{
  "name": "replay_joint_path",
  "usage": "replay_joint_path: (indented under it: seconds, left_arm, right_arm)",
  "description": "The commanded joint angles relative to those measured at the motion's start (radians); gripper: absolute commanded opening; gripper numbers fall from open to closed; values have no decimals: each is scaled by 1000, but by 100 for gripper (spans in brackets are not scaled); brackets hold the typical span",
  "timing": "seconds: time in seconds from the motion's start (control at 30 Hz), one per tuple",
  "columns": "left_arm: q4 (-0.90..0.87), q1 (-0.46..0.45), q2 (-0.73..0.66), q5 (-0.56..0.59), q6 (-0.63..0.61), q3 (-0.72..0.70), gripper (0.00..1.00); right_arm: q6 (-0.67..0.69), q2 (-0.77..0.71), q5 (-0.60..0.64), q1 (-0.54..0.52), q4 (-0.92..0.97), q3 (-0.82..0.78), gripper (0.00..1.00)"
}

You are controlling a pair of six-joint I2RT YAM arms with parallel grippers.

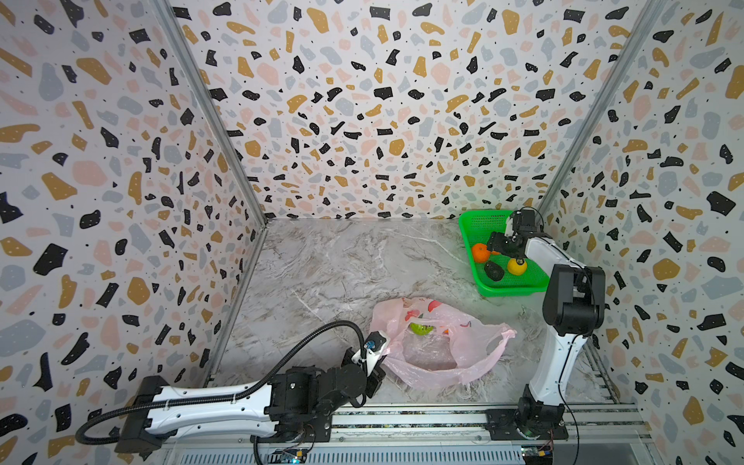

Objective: Untie the knot of the plastic bag and take out the fruit
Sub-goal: Place the fruit in the basket, then pick up the fruit from the plastic bag.

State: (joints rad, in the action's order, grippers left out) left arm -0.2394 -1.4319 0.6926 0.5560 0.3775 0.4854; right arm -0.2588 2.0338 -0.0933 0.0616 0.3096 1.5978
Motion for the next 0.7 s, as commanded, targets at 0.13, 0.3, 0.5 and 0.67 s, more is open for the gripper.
replay_joint_path:
  seconds: [0.13,0.3,0.5,0.67]
  left_arm:
    - [28,-4,-7,15,-12,1,0]
    - [29,-4,-8,19,-12,-1,0]
    - [25,-4,-13,29,-12,-1,0]
    - [25,-4,-20,38,-8,-4,0]
  right_arm:
    - [26,-151,-65,2,49,-46,82]
    - [24,-239,-149,-11,81,-90,82]
    - [68,-400,-245,-89,218,-81,82]
    - [102,-535,-277,-218,383,-87,82]
